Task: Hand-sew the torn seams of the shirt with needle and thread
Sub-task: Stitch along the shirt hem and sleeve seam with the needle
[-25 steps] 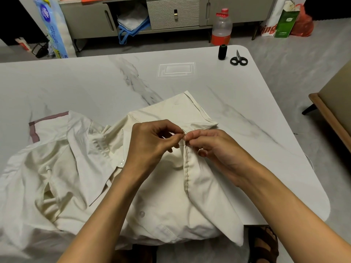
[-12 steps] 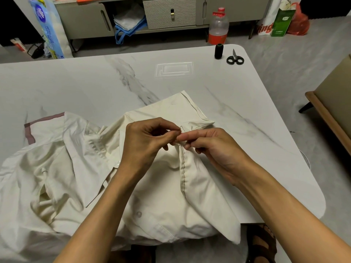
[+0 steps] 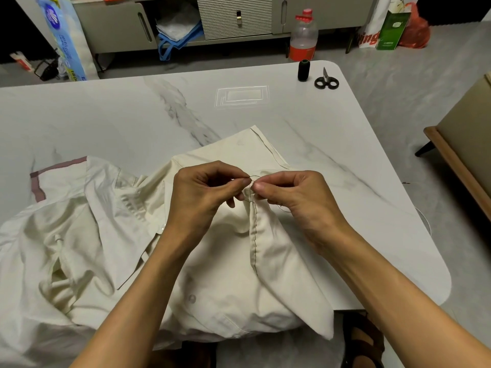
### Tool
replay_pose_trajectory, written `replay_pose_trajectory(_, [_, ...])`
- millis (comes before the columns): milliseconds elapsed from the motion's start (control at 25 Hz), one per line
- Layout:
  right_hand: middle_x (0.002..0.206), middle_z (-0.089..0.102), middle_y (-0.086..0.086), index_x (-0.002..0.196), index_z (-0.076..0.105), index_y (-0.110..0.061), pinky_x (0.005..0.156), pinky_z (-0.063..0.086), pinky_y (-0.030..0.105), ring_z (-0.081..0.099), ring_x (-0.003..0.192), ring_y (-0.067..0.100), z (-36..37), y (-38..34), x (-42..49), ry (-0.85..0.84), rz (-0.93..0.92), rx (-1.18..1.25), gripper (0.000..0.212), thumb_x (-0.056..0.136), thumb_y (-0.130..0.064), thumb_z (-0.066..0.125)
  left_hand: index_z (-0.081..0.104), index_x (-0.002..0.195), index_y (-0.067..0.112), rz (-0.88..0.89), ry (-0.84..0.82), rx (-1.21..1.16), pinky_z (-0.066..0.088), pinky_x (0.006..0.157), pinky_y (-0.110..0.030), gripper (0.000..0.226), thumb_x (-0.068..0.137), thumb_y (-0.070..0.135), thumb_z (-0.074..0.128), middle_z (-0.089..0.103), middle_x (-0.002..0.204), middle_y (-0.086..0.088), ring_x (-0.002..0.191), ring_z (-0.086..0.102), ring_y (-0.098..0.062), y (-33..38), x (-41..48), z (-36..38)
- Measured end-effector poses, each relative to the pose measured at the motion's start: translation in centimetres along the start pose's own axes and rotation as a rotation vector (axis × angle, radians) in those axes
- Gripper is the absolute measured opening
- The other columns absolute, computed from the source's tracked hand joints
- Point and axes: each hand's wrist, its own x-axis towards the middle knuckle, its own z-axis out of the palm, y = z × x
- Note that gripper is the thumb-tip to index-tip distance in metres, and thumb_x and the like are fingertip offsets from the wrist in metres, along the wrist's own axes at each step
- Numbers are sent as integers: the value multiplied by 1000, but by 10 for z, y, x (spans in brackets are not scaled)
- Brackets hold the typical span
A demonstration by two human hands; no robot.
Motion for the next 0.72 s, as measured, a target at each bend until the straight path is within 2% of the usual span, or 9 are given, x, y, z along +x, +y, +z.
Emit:
replay_pose_trajectory(160, [79,75,16,88,72,2,64,49,13,71,71,15,4,-1,-1,14,-35,-11,6,83,-1,72,74,80,2,-32,-9,-58,46,52,-26,9,80,-7,73,70,68,-8,57,61,-19,2,0,2])
replay_pose_trajectory(320, [74,74,10,83,66,-7,71,53,21,74,74,21,4,1,-1,64,-109,-68,7,85,-4,71,73,80,0,-59,-9,-74,45,52,-25,7,80,-7,73,69,68,-10,57,60,-19,2,1,3])
replay_pose_trajectory(440, [72,74,4,83,62,-13,80,55,28,74,77,15,4,4,-2,108,-210,-198,13,86,-2,69,74,79,0,-85,-6,-83,45,52,-25,7,80,-7,73,69,69,-12,56,60,-19,3,1,3])
replay_pose_trajectory(600, [74,75,-3,91,69,-15,77,52,18,72,78,3,5,5,-3,154,-284,-289,13,87,-3,68,74,78,0,-120,3,-108,44,52,-24,7,80,-6,73,68,71,-16,57,58,-20,2,2,4])
replay_pose_trajectory(720, [73,74,-8,83,76,-14,73,52,17,71,73,2,4,6,-2,181,-351,-361,12,85,-4,70,74,79,0,-137,-1,-123,44,52,-24,6,80,-6,72,69,72,-17,56,58,-20,3,2,4])
